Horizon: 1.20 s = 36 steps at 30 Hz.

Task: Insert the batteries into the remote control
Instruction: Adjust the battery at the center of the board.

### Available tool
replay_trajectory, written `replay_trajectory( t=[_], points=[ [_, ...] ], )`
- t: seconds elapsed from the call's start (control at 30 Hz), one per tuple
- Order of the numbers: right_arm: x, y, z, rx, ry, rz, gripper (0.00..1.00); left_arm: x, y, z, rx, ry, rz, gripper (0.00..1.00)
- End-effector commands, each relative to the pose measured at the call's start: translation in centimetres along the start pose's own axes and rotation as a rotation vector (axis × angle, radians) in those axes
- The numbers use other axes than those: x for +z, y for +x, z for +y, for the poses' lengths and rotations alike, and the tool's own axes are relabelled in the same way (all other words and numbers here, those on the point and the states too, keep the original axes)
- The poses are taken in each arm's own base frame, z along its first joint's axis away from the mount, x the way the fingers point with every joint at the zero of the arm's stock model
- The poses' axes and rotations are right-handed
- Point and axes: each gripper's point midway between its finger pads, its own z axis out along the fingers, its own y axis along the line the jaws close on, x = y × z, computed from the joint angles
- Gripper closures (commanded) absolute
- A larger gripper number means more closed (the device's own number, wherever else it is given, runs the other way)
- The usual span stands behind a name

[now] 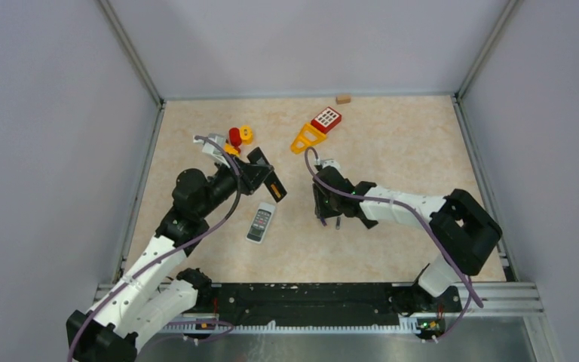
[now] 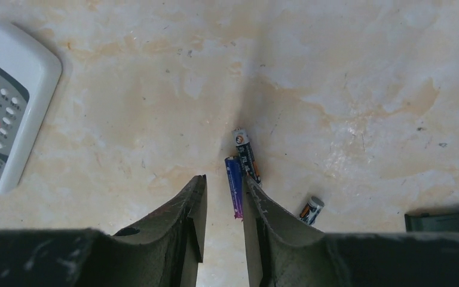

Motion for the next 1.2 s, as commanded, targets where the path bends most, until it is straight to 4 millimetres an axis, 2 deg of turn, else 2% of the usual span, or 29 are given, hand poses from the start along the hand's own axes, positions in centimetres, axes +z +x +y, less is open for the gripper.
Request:
replay_trajectory(
  t=[0.0, 0.1, 0.17, 0.4, 0.7, 0.93, 1.07, 1.17],
  points=[
    [0.5, -2.5, 0.5, -0.026, 0.034, -0.076, 0.75, -0.6, -2.7, -1.3, 0.027, 0.027, -0.096, 1.0],
    [0.7, -2.4, 0.5, -0.03, 0.043, -0.07, 0.81, -0.8, -2.9, -1.4, 0.03, 0.023, -0.101, 1.0],
    [0.6, -2.2, 0.9, -0.04, 0.029, -0.053, 0.82, -0.9, -3.0, -1.3, 0.034, 0.013, -0.107, 1.0],
    [-0.4, -0.4, 1.9, -0.062, -0.031, -0.003, 0.71, -2.2, -4.4, 1.0, 0.015, -0.127, -0.215, 1.0],
    [-0.1, 1.6, 0.5, -0.025, 0.048, 0.059, 0.7, -2.7, -4.9, 2.4, -0.01, -0.205, -0.26, 1.0],
    [1.2, 3.2, 0.7, -0.041, 0.05, 0.114, 0.73, -2.5, -4.8, 1.3, 0.004, -0.144, -0.242, 1.0],
    [1.6, 3.2, 0.7, -0.047, 0.065, 0.121, 0.75, -2.6, -4.8, 1.2, 0.011, -0.14, -0.237, 1.0],
    [1.7, 3.1, 0.7, -0.053, 0.078, 0.118, 0.81, -2.6, -4.8, 1.2, 0.015, -0.143, -0.237, 1.0]
  ],
)
